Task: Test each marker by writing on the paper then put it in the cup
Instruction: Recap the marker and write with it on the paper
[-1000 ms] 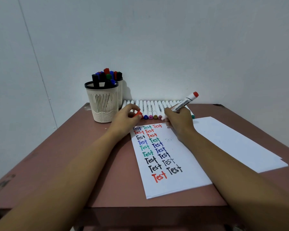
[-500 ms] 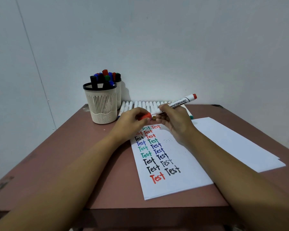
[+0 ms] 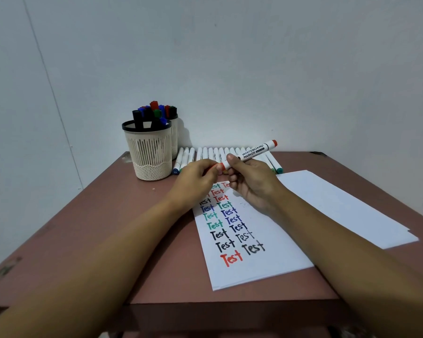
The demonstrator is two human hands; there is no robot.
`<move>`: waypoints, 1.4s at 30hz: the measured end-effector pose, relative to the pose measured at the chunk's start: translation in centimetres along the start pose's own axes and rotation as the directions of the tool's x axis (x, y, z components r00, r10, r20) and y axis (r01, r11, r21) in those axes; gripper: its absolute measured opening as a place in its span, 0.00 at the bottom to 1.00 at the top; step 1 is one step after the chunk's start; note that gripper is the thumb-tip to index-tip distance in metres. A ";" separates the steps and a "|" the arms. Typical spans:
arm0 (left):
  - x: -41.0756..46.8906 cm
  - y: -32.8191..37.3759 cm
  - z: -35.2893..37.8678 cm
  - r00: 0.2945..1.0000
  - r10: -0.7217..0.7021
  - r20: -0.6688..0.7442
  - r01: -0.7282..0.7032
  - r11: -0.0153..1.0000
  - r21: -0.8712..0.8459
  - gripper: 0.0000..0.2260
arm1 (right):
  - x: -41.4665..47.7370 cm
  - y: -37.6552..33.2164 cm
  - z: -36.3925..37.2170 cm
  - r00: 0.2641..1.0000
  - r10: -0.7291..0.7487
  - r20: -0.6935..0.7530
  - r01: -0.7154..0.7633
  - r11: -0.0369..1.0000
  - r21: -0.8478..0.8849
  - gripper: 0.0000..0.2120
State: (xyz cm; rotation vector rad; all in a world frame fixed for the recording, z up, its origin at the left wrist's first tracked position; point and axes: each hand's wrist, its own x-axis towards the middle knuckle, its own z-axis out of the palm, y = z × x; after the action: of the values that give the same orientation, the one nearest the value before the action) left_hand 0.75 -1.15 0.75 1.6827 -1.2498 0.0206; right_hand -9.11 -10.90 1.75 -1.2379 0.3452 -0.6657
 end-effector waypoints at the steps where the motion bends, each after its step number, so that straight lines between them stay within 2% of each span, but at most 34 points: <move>1: 0.0 0.0 0.0 1.000 -0.002 0.002 0.002 1.000 -0.004 0.10 | 0.0 0.1 0.0 1.000 0.008 0.001 -0.008 1.000 0.011 0.09; 6: 0.0 0.4 -0.1 0.999 -0.041 0.023 0.042 0.997 -0.058 0.10 | 0.1 0.1 0.0 1.000 0.015 0.004 -0.015 1.000 0.002 0.09; 9: 0.1 0.8 -0.1 0.985 -0.167 0.039 0.171 0.953 -0.251 0.08 | 0.1 -0.1 0.0 1.000 -0.001 -0.016 0.000 0.999 -0.044 0.09; 11: 0.2 1.3 -0.3 0.956 -0.283 0.079 0.285 0.823 -0.491 0.05 | 0.1 -0.2 0.1 1.000 -0.015 -0.021 0.014 0.998 -0.062 0.09; 14: 0.3 2.3 -1.0 0.905 -0.397 0.154 0.346 0.477 -0.808 0.05 | -0.2 -0.5 0.3 0.999 0.014 -0.029 -0.014 1.000 -0.005 0.11; 15: 0.4 2.5 -1.4 0.897 -0.418 0.145 0.330 0.415 -0.848 0.05 | -0.2 -0.7 0.2 0.998 0.032 -0.049 -0.030 0.999 0.037 0.12; 16: 0.4 2.6 -1.7 0.892 -0.437 0.116 0.313 0.410 -0.857 0.05 | -0.2 -1.0 0.2 0.996 0.044 -0.080 -0.039 0.997 0.066 0.14; 18: 0.4 2.7 -2.5 0.895 -0.445 0.026 0.269 0.493 -0.827 0.03 | 0.1 -1.2 -0.2 0.984 0.025 -0.179 -0.030 0.999 -0.025 0.16; 19: 0.4 2.6 -2.9 0.897 -0.441 -0.022 0.245 0.539 -0.806 0.02 | 0.2 -1.0 -0.5 0.971 -0.030 -0.236 -0.010 0.986 -0.168 0.15; 20: 0.5 2.7 -3.3 0.899 -0.433 -0.067 0.222 0.582 -0.783 0.02 | 0.3 -0.7 -0.8 0.958 -0.129 -0.258 0.027 0.930 -0.366 0.15; 21: 0.7 2.6 -3.9 0.903 -0.412 -0.124 0.198 0.653 -0.731 0.02 | 0.3 -0.4 -1.1 0.946 -0.242 -0.214 0.077 0.813 -0.578 0.15; 22: 1.0 2.7 -4.4 0.910 -0.371 -0.182 0.178 0.749 -0.639 0.02 | 0.2 0.0 -1.4 0.943 -0.310 -0.117 0.121 0.651 -0.749 0.15; 23: 1.3 2.9 -5.1 0.920 -0.314 -0.232 0.160 0.845 -0.510 0.02 | 0.0 0.4 -1.6 0.947 -0.321 -0.010 0.154 0.481 -0.863 0.14; 24: 1.7 3.1 -5.8 0.931 -0.256 -0.262 0.142 0.912 -0.386 0.02 | 0.0 0.7 -1.8 0.954 -0.289 0.075 0.177 0.345 -0.922 0.14; 25: 2.2 3.5 -6.6 0.936 -0.206 -0.284 0.126 0.953 -0.276 0.02 | 0.0 1.0 -2.0 0.962 -0.234 0.140 0.200 0.255 -0.946 0.15; 27: 3.2 4.3 -8.3 0.936 -0.134 -0.325 0.099 0.987 -0.124 0.03 | 0.1 1.3 -2.2 0.958 -0.154 0.240 0.262 0.141 -0.955 0.16; 30: 5.0 5.4 -11.0 0.920 -0.055 -0.388 0.067 0.998 0.018 0.05 | 0.1 1.6 -2.3 0.955 -0.119 0.270 0.283 0.113 -0.952 0.16; 36: 7.8 6.8 -15.8 0.856 0.004 -0.517 0.053 0.994 0.096 0.06 | 0.3 1.7 -2.3 0.959 -0.131 0.252 0.267 0.113 -0.957 0.15; 38: 7.9 6.4 -16.2 0.859 0.022 -0.511 0.072 0.984 0.163 0.07 | 0.3 1.8 -2.3 0.958 -0.130 0.255 0.270 0.113 -0.956 0.15; 42: 7.5 4.1 -15.7 0.916 -0.019 -0.400 0.153 0.940 0.306 0.12 | 0.2 1.6 -2.3 0.957 -0.132 0.259 0.274 0.110 -0.955 0.14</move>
State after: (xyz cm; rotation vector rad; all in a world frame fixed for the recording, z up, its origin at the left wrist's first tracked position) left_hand 9.14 4.72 15.38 1.9024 -0.8983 0.5185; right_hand -9.82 -12.46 -0.48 -2.7179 0.5674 -0.5590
